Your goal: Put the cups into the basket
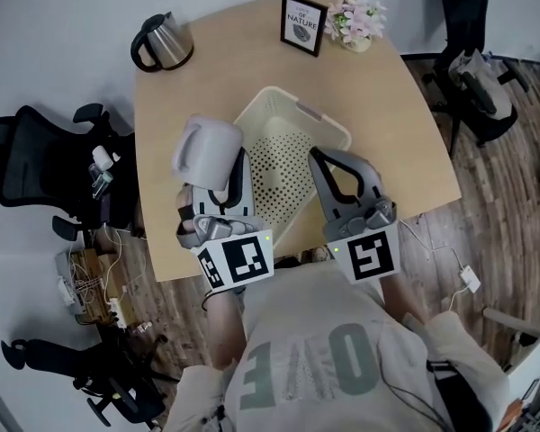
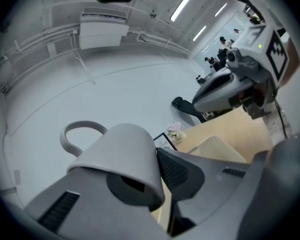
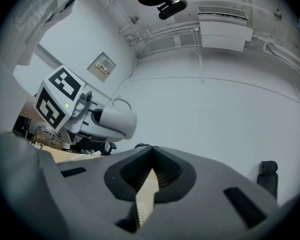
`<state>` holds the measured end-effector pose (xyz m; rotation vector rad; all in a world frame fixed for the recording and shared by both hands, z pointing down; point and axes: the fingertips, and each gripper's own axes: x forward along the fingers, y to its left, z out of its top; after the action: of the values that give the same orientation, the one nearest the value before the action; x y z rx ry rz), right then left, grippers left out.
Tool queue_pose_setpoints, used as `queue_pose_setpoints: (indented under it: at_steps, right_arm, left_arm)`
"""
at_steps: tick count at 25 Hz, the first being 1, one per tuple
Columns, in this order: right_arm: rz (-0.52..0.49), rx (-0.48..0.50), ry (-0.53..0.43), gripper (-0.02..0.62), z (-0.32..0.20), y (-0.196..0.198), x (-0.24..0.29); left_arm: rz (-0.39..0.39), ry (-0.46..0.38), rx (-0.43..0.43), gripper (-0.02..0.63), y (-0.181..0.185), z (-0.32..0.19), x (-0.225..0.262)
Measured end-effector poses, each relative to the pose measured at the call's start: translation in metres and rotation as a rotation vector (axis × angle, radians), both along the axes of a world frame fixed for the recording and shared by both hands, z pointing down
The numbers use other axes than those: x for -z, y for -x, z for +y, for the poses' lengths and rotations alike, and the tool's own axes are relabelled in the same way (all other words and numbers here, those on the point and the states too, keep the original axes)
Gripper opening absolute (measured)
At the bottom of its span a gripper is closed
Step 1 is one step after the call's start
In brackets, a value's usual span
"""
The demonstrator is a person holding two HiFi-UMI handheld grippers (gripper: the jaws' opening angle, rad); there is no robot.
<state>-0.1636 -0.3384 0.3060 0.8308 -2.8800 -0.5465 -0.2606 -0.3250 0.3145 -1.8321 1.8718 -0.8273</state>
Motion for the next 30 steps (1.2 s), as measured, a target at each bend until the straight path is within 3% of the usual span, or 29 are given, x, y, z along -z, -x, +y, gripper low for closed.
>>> queue_pose_setpoints:
  at_steps: [3,5,7,9,18,26,30]
  right_arm:
    - [-0.003,0.001,-0.004,-0.002,-0.002,0.008,0.001]
    - [0.013,-0.001,-0.009,-0.002,-0.004,0.010,0.000]
    - [0.015,-0.009,-0.005,-0.002,-0.007,0.010,-0.001]
    - [0.003,-0.019,0.004,-0.002,-0.009,0.010,0.000]
    - [0.001,-0.077,0.029,-0.002,-0.017,-0.009,-0.005]
    - [-0.035,-0.172,0.058,-0.002,-0.021,-0.039,-0.009]
    - [-0.082,-0.218,0.071,-0.002,-0.022,-0.053,-0.007]
  left_arm:
    - [-0.045,0.150,0.010,0.048,0.008,-0.012,-0.034]
    - [-0.031,0.226,-0.004,0.048,0.010,-0.018,-0.054]
    - [-0.005,0.329,-0.043,0.048,0.008,-0.023,-0.077]
    - [-0.032,0.466,-0.098,0.048,0.008,-0.025,-0.104]
    - [-0.385,0.956,-0.346,0.051,0.003,-0.017,-0.205]
    - [-0.784,1.254,-0.547,0.052,0.014,0.009,-0.271]
    - [-0.910,1.339,-0.589,0.052,0.024,0.016,-0.290]
